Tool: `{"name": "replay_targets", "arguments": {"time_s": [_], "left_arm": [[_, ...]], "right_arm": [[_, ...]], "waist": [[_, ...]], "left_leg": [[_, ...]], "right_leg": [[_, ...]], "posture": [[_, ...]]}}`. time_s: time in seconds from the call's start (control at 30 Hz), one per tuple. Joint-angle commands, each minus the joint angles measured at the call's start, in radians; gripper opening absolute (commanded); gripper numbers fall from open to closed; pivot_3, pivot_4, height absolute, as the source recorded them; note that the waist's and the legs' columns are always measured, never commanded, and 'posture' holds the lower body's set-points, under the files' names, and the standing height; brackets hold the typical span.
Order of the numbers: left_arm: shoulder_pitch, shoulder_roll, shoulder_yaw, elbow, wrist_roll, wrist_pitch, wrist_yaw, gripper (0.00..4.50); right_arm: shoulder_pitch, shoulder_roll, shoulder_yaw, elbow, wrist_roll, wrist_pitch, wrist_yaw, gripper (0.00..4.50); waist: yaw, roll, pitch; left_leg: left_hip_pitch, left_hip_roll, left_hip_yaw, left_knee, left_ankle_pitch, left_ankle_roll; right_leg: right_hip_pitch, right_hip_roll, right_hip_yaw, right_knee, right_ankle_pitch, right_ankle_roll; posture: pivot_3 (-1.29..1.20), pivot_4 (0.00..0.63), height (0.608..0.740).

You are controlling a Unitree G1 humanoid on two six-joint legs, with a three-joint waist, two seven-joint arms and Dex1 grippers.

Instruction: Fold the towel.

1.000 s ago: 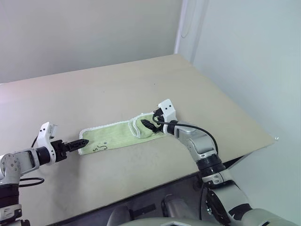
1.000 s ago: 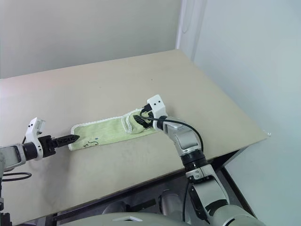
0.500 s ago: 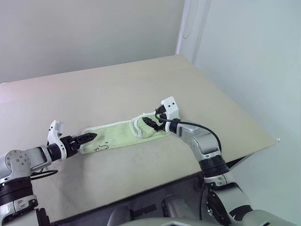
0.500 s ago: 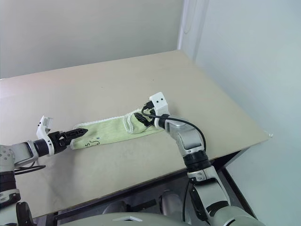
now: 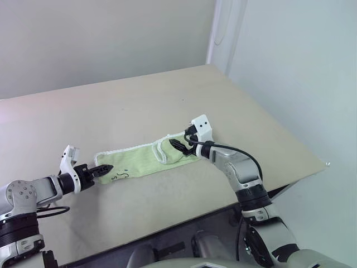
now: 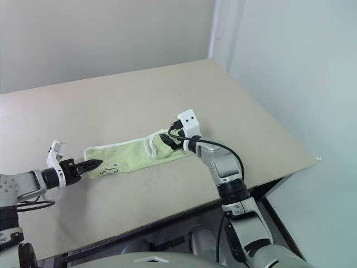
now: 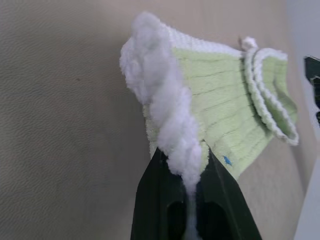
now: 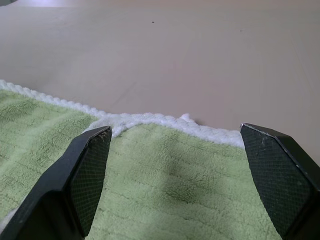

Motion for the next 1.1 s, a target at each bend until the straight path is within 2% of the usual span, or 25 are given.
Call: {"name": "replay_targets", "arguments": {"time_s": [0.03,0.37,0.57,0.77,0.97,1.1], "left_arm": [[0.017,0.051,0.027,-0.045,-0.026,-0.001,-0.025,0.04],[0.098,0.301,0.008,0.042,0.013,-0.050,-0.146,0.04],[0.043,0.371,-0.090,0.025,0.019,-0.069,-0.219,0.04],[-0.132,0.335,-0.180,0.050,0.003,-0.094,-0.270,0.04],[-0.305,0.263,-0.320,0.032,-0.027,-0.049,-0.336,0.04],[-0.370,0.201,-0.449,0.066,0.006,-0.059,-0.375,0.04]], "right_arm": [[-0.007,-0.003,-0.012,-0.060,0.019,-0.002,0.010,4.30],[0.047,-0.066,-0.019,-0.215,0.139,0.058,0.160,4.30],[0.113,-0.156,-0.012,-0.332,0.225,0.060,0.294,4.30],[0.132,-0.177,-0.012,-0.331,0.219,0.058,0.274,4.30],[0.168,-0.178,-0.039,-0.380,0.231,0.071,0.220,4.30],[0.190,-0.183,-0.056,-0.398,0.231,0.073,0.182,4.30]], "waist": [[-0.001,0.000,0.000],[-0.002,0.000,0.001],[0.004,0.000,0.001],[0.004,-0.001,0.002],[0.006,-0.001,0.002],[0.005,-0.001,0.001]], "left_leg": [[0.000,0.000,0.000,0.000,0.000,0.000],[0.000,0.001,0.000,-0.001,0.000,0.000],[-0.001,0.000,0.000,-0.001,0.000,0.000],[-0.001,0.000,0.000,-0.001,0.000,0.000],[-0.002,0.000,0.000,-0.001,0.000,0.000],[-0.001,0.000,0.000,-0.001,0.000,0.000]], "right_leg": [[0.000,0.000,0.000,0.000,0.000,0.000],[-0.001,0.000,0.000,0.000,-0.003,-0.002],[-0.001,0.000,-0.001,-0.001,-0.004,-0.002],[-0.001,0.000,-0.001,-0.001,-0.004,-0.002],[-0.001,0.000,0.000,-0.001,-0.003,-0.001],[-0.001,0.000,0.000,-0.001,-0.003,0.001]], "posture": [[0.00,0.000,0.740],[0.00,0.000,0.740],[0.00,0.000,0.740],[0.00,0.000,0.740],[0.00,0.000,0.740],[0.00,0.000,0.740]]}}
